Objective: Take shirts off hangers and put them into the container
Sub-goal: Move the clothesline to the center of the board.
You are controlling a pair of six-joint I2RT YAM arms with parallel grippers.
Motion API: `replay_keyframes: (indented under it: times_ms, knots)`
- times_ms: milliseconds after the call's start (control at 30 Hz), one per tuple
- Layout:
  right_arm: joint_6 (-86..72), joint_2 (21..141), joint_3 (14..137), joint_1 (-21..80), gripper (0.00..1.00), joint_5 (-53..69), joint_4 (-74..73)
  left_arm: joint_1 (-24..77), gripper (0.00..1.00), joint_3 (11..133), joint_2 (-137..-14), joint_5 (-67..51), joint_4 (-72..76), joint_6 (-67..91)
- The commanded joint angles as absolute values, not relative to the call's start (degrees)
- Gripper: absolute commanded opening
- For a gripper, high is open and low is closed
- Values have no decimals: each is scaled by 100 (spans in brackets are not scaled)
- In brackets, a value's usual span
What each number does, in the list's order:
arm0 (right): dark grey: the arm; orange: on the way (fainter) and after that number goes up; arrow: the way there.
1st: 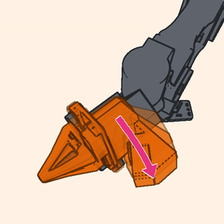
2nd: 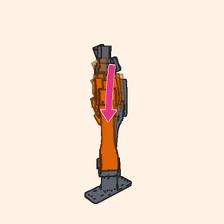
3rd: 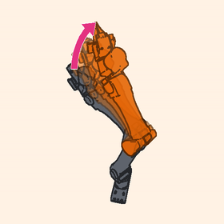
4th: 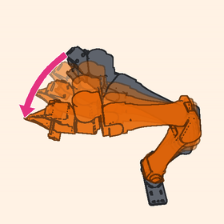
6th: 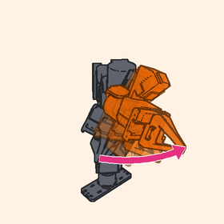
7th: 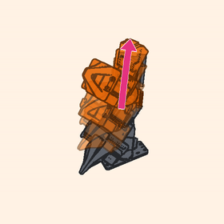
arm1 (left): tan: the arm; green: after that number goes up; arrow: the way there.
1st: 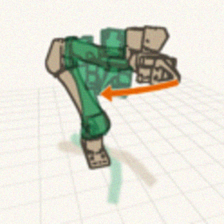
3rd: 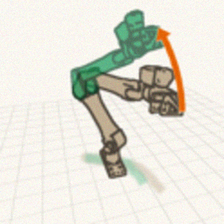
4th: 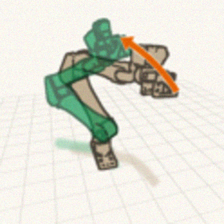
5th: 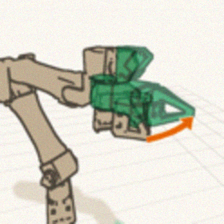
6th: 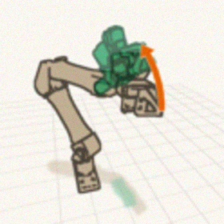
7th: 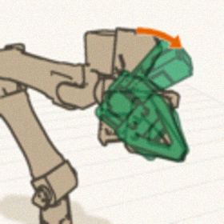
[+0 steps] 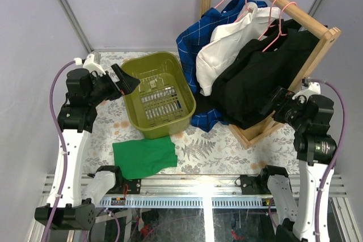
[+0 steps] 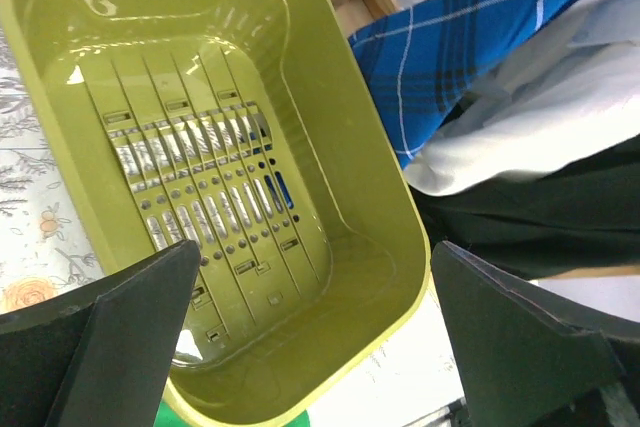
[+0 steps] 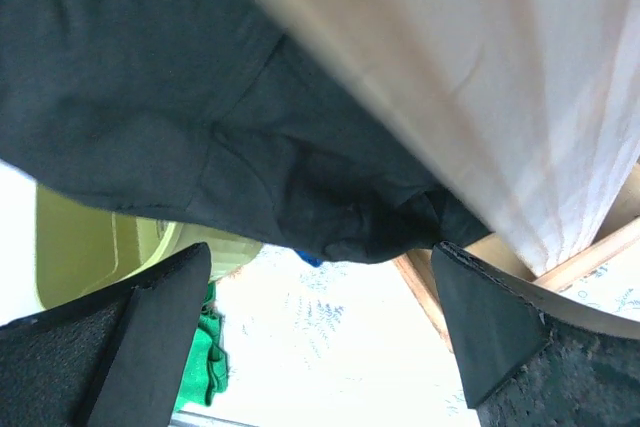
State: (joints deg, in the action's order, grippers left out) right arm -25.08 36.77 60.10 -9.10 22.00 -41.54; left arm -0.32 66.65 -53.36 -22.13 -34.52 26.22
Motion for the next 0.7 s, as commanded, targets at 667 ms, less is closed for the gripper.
replay_keyframes:
  times_ms: [667]
  knots:
    - [-1234,7323,7921,-1002,100,-295,-2681,118,100,6417,-5985,-2290,-3277,1861]
